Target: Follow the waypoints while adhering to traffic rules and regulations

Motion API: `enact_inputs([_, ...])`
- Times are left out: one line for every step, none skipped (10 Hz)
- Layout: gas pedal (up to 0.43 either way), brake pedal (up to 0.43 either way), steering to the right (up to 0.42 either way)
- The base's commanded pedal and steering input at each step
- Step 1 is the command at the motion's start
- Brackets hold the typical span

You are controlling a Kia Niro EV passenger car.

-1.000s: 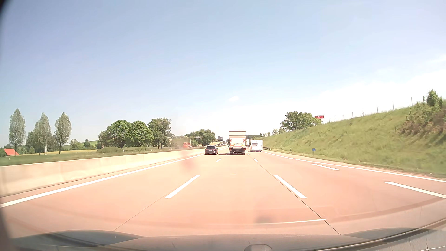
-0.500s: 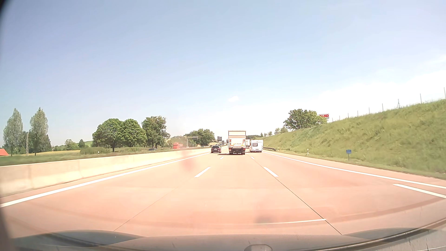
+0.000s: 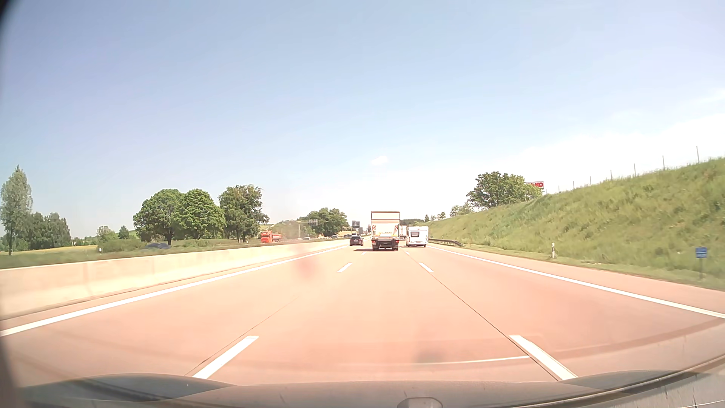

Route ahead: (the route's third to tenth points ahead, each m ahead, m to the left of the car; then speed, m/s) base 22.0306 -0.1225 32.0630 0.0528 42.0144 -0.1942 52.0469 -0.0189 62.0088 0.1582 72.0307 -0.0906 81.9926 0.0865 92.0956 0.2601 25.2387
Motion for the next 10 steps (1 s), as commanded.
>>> enact_inputs([0.138,0.000,-0.002])
enact_inputs([0.130,0.000,-0.002])
enact_inputs([0.130,0.000,-0.002])
enact_inputs([0.130,0.000,-0.002])
enact_inputs([0.130,0.000,-0.002])
enact_inputs([0.130,0.000,-0.002])
enact_inputs([0.130,0.000,-0.002])
enact_inputs([0.130,0.000,-0.002])
enact_inputs([0.138,0.000,-0.002])
enact_inputs([0.138,0.000,-0.001])
